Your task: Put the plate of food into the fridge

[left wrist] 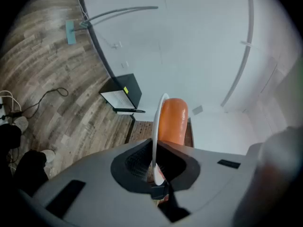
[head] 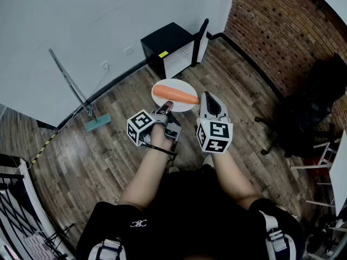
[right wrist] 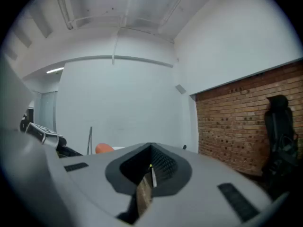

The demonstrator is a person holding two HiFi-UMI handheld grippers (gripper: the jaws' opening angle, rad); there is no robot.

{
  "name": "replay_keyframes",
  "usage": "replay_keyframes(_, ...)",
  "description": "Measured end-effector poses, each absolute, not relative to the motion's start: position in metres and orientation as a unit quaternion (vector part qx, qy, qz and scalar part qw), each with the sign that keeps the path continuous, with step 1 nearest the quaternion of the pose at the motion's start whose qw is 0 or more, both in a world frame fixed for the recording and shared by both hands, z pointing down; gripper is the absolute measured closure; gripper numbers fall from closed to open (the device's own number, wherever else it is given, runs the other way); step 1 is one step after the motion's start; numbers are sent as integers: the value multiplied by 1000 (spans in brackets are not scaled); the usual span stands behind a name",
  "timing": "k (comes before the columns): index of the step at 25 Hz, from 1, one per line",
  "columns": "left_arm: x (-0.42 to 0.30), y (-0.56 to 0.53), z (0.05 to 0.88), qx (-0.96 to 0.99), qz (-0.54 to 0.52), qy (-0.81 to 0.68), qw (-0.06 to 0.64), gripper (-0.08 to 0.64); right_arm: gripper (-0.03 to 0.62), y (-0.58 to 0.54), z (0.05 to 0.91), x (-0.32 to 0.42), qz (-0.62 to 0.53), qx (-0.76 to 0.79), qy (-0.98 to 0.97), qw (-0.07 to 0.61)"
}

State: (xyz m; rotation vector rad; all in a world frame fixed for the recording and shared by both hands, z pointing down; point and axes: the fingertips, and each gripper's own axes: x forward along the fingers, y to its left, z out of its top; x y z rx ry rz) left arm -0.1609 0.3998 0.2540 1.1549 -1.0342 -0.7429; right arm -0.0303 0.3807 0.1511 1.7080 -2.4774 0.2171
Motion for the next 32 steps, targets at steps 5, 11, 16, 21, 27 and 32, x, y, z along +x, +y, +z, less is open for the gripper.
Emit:
replay_keyframes(5, -163, 411, 252, 510, -330, -452, 653, 537, 580, 392, 152, -38, 74, 564, -820, 63)
replay_keyframes(11, -165, 421, 254, 501, -330, -447, 664, 537, 580, 403, 153, -42, 82, 564, -820, 54)
replay_keyframes(16, -164, 423, 259, 498, -324, -440, 673, 537, 579, 408, 160, -44, 87, 565, -818, 64)
replay_keyframes(21, -167, 418, 266, 504, -314, -441, 673, 537, 579, 407, 159, -43, 84, 570, -814, 71)
replay_keyframes(27, -161, 410, 270, 511, -295, -433, 681, 537, 580, 404, 165, -34, 92, 583, -804, 73)
replay_keyframes(32, -141, 385, 274, 525, -280, -427, 680, 537, 579, 382, 179, -22, 97, 581, -805, 76)
